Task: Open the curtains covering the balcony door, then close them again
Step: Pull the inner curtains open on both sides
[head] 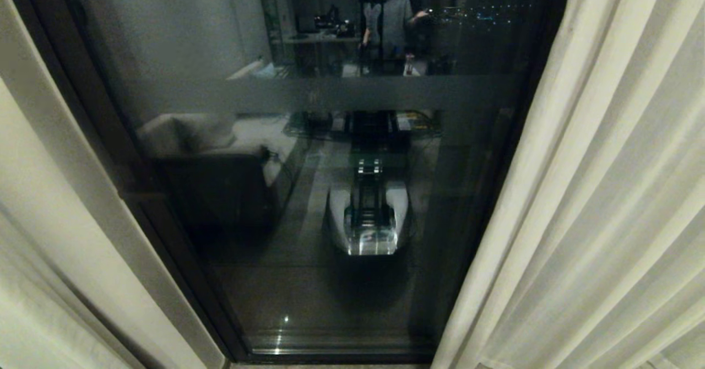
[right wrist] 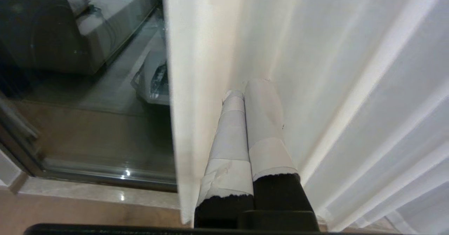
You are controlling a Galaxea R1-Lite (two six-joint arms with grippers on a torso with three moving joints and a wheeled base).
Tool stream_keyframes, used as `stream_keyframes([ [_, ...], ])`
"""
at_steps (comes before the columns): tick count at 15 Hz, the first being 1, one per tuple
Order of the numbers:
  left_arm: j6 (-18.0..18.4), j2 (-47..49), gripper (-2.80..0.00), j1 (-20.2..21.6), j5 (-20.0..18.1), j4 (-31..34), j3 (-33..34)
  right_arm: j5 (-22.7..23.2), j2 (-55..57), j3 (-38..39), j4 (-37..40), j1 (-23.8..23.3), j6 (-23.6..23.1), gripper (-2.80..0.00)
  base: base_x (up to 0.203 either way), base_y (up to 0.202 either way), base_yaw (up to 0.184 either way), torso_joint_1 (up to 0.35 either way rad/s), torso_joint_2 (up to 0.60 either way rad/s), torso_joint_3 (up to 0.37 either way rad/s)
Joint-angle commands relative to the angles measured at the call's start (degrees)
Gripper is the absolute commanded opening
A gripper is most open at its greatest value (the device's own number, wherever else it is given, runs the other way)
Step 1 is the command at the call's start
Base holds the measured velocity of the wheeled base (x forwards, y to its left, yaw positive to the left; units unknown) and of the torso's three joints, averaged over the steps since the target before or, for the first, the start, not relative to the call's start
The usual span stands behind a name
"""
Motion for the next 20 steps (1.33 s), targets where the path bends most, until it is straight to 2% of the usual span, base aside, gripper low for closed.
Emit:
stream_keyframes([
  [1,0.0,-0.1,-2.8,0.0,0.1,-0.1,0.0,0.0,0.1,0.0,0.0,0.0,-0.1,-2.8,0.0,-0.19,0.002,0.002,0.01,0.002],
  [4,0.0,-0.1,-2.8,0.0,0.3,-0.1,0.0,0.0,0.1,0.0,0.0,0.0,-0.1,-2.8,0.0,-0.157,0.003,0.0,0.0,0.009],
  [20,0.0,-0.1,-2.8,0.0,0.3,-0.1,0.0,0.0,0.1,0.0,0.0,0.0,-0.1,-2.8,0.0,0.0,0.0,0.0,0.0,0.0],
])
